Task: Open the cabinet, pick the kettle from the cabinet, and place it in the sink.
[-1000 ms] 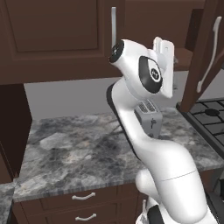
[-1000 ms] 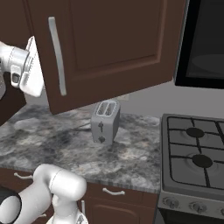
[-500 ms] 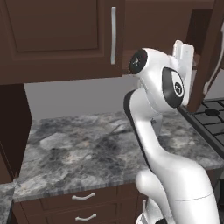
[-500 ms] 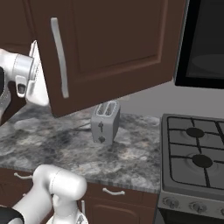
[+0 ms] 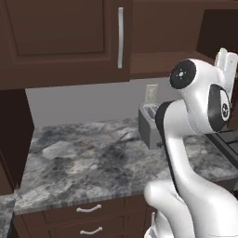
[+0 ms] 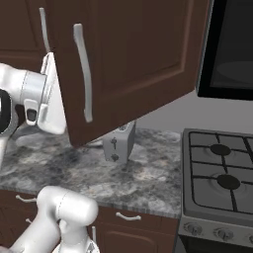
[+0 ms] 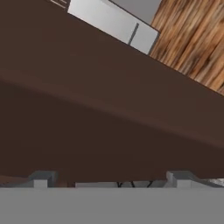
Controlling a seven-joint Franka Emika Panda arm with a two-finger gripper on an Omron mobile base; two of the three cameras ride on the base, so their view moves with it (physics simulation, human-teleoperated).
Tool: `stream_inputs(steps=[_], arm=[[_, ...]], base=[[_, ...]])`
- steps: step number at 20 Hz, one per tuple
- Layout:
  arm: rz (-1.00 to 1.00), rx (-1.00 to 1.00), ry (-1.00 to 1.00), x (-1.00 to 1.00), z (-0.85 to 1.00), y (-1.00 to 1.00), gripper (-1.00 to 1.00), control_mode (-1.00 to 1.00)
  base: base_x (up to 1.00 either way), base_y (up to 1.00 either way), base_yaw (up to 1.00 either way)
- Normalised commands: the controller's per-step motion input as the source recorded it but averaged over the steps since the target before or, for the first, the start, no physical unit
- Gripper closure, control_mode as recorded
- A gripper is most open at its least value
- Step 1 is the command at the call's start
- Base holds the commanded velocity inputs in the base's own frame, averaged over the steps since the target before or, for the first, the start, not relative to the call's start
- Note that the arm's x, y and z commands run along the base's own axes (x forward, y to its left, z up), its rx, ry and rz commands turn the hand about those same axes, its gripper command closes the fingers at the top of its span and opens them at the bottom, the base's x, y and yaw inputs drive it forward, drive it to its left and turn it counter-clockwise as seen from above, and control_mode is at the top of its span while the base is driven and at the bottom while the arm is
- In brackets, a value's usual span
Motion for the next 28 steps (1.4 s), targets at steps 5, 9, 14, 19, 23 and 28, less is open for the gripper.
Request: stream_inputs(steps=[5, 9, 14, 19, 23, 28], arm=[[0.0, 0.04, 0.0, -0.47, 0.0, -0.56, -1.0, -1.0], [0.0, 0.03, -0.01, -0.46, 0.0, -0.58, -1.0, -1.0], [0.02, 0.0, 0.0, -0.4, 0.01, -0.53, -1.0, -1.0], [0.05, -0.01, 0.0, -0.29, 0.0, -0.3, -1.0, -1.0], [0.08, -0.19, 0.01, -0.03, -0.04, 0.36, -1.0, -1.0], [0.05, -0.31, 0.01, 0.0, -0.01, 0.68, -1.0, -1.0]], base=[[0.0, 0.0, 0.0], [0.0, 0.0, 0.0], [0.0, 0.0, 0.0], [0.0, 0.0, 0.0], [0.0, 0.0, 0.0], [0.0, 0.0, 0.0]])
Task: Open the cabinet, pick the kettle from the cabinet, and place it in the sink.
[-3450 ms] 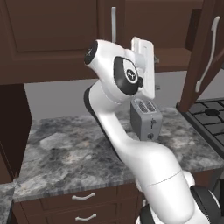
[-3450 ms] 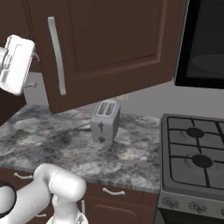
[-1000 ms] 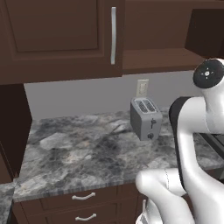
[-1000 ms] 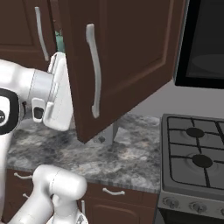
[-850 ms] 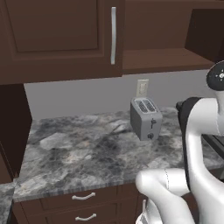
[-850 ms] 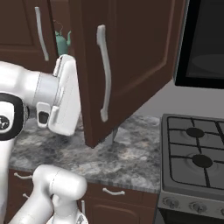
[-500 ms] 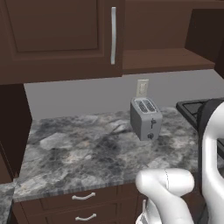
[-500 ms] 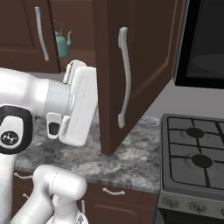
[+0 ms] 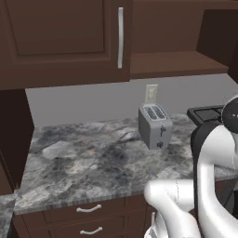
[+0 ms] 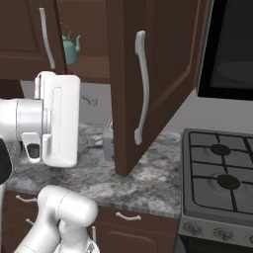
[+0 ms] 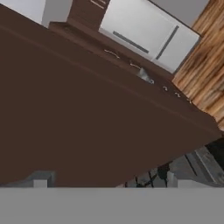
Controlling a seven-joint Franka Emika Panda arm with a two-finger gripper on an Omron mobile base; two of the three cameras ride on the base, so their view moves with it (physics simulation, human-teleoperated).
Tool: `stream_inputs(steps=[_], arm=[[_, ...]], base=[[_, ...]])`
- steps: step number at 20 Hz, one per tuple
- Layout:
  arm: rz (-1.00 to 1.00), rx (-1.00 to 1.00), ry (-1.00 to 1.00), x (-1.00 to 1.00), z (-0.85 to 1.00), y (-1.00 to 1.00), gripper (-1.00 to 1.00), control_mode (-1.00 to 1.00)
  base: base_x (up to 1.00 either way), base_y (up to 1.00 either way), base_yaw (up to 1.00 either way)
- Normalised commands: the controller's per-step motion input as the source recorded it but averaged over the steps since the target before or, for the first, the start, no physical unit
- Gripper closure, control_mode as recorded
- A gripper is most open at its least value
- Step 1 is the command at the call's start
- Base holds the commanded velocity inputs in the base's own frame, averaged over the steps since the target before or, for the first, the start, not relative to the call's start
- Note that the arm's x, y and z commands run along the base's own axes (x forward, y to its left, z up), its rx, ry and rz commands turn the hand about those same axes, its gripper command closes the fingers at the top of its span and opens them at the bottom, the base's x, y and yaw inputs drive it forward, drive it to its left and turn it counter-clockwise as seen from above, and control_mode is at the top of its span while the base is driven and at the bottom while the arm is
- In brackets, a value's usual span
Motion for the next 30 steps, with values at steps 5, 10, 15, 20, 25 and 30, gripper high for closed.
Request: stream_inputs(steps=[5, 10, 15, 20, 25, 30], arm=[[0.14, -0.28, 0.21, 0.0, 0.04, 0.65, -1.0, -1.0], [0.32, -0.17, 0.43, -0.01, 0.14, 0.53, -1.0, -1.0], [0.34, -0.12, 0.46, -0.01, 0.21, 0.52, -1.0, -1.0], [0.34, -0.14, 0.32, 0.0, 0.24, 0.5, -1.0, -1.0], [0.29, -0.14, 0.0, 0.02, 0.17, 0.4, -1.0, -1.0], [0.18, -0.15, -0.04, 0.17, 0.09, 0.34, -1.0, -1.0]], base=[[0.0, 0.0, 0.0], [0.0, 0.0, 0.0], [0.0, 0.0, 0.0], [0.0, 0.0, 0.0], [0.0, 0.0, 0.0], [0.0, 0.0, 0.0]])
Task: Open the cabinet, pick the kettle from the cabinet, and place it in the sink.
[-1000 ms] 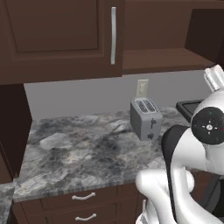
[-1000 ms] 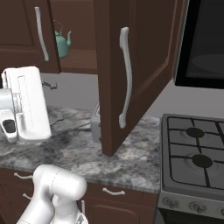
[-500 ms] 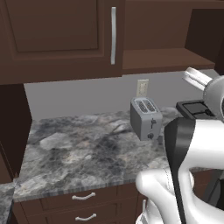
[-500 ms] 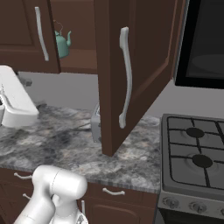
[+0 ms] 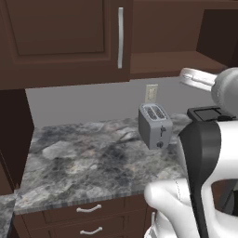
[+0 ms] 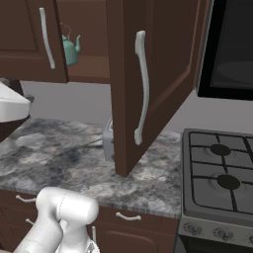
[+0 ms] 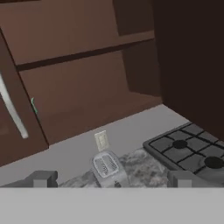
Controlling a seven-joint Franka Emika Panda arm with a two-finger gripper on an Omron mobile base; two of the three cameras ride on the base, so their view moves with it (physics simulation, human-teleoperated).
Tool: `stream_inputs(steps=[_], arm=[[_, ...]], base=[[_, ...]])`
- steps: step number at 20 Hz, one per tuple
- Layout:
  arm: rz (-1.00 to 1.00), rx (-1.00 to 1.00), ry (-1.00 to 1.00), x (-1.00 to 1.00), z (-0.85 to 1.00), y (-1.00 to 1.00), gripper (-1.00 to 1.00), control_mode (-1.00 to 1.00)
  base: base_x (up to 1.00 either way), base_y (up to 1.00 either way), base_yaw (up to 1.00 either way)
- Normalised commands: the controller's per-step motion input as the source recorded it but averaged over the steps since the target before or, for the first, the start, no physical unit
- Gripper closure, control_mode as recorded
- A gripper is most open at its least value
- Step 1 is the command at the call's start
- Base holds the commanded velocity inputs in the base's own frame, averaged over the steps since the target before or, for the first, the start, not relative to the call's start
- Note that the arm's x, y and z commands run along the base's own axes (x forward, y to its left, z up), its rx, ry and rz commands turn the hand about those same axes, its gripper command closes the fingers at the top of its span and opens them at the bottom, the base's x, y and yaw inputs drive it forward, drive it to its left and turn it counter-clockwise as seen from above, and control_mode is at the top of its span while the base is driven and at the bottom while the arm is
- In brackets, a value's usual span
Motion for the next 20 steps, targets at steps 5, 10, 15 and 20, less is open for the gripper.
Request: stream_inputs(steps=[5, 10, 15, 20], arm=[[0.15, -0.13, -0.12, 0.3, 0.01, 0.27, -1.0, -1.0], [0.14, -0.1, -0.11, 0.36, 0.01, 0.25, -1.0, -1.0], [0.05, -0.05, 0.07, 0.43, 0.09, 0.29, -1.0, -1.0], [0.0, -0.04, 0.12, 0.42, 0.13, 0.33, -1.0, -1.0]], base=[[0.0, 0.0, 0.0], [0.0, 0.0, 0.0], [0.0, 0.0, 0.0], [0.0, 0.0, 0.0]])
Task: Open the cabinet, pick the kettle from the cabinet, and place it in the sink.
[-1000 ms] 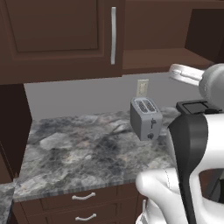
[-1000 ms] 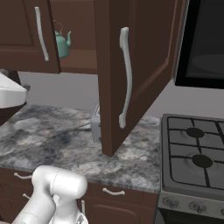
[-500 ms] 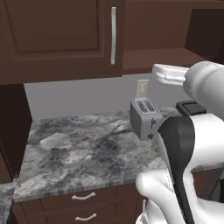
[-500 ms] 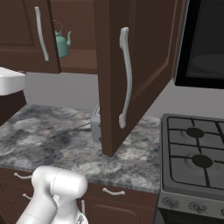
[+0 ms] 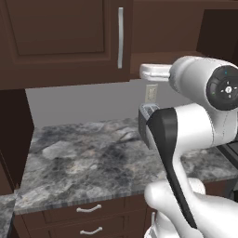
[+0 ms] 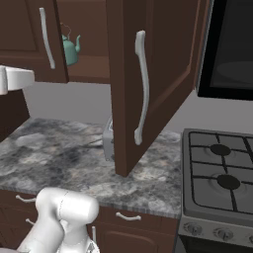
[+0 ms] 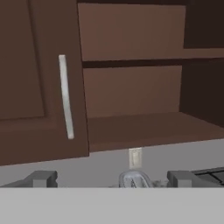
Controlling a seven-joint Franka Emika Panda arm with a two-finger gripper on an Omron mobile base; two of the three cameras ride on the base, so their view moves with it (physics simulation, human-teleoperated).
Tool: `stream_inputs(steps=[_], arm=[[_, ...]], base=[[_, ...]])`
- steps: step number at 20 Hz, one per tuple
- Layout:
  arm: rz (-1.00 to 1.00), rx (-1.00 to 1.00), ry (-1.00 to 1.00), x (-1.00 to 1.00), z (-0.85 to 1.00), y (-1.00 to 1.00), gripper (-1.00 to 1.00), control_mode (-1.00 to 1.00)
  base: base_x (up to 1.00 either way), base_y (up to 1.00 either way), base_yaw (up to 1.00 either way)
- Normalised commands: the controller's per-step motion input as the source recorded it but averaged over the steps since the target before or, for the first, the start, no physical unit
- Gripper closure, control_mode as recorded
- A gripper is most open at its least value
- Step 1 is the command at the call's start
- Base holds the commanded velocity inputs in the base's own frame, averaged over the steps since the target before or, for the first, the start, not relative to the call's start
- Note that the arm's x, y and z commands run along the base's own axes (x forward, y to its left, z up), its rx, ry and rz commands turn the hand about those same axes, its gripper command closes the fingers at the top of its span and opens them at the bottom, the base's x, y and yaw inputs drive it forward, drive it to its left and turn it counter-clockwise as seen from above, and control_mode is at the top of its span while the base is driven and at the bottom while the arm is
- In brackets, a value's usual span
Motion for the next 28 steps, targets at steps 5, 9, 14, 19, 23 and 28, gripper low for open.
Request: stream_inputs(steps=[5, 9, 14, 19, 23, 28], arm=[[0.01, -0.01, 0.11, 0.37, 0.12, 0.18, -1.0, -1.0], [0.05, 0.0, 0.06, 0.32, 0.02, 0.0, -1.0, -1.0], [0.03, 0.0, 0.05, 0.39, 0.0, 0.03, -1.0, -1.0], [0.07, 0.0, 0.0, 0.38, 0.0, 0.05, -1.0, -1.0], [0.03, 0.0, 0.0, 0.39, 0.0, 0.08, -1.0, -1.0], [0.01, 0.0, 0.0, 0.39, 0.0, 0.12, -1.0, -1.0]], base=[[0.0, 0.0, 0.0], [0.0, 0.0, 0.0], [0.0, 0.0, 0.0], [0.0, 0.0, 0.0], [0.0, 0.0, 0.0], [0.0, 0.0, 0.0]])
